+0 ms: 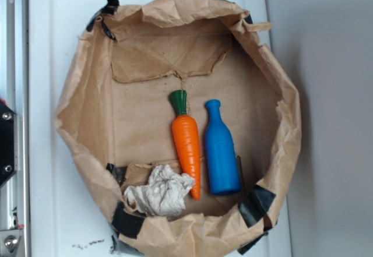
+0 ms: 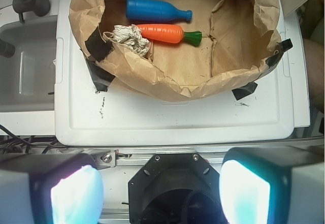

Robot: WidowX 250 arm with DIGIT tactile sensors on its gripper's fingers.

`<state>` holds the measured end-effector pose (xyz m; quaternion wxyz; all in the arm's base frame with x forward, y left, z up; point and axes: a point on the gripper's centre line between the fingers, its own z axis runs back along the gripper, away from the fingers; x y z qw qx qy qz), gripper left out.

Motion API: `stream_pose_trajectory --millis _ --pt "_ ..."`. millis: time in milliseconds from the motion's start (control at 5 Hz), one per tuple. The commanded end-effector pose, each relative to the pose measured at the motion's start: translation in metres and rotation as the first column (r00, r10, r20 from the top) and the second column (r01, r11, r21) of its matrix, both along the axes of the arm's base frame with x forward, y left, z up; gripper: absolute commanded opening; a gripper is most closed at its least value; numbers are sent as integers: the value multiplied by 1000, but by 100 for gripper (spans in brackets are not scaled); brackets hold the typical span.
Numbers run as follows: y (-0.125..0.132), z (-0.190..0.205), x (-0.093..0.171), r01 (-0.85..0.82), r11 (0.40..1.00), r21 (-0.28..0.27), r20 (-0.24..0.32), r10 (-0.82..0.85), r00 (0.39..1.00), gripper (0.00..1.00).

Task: Grab the blue bottle.

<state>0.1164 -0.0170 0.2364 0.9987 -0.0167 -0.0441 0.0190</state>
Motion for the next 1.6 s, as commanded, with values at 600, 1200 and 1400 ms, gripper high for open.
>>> stream_pose_trajectory --millis 600,1200,1400 --pt "-7 -22 76 -72 997 16 35 71 997 100" --pt "-5 -48 128 -125 992 26 15 125 992 100" --pt "-5 -48 128 -125 992 26 15 125 992 100"
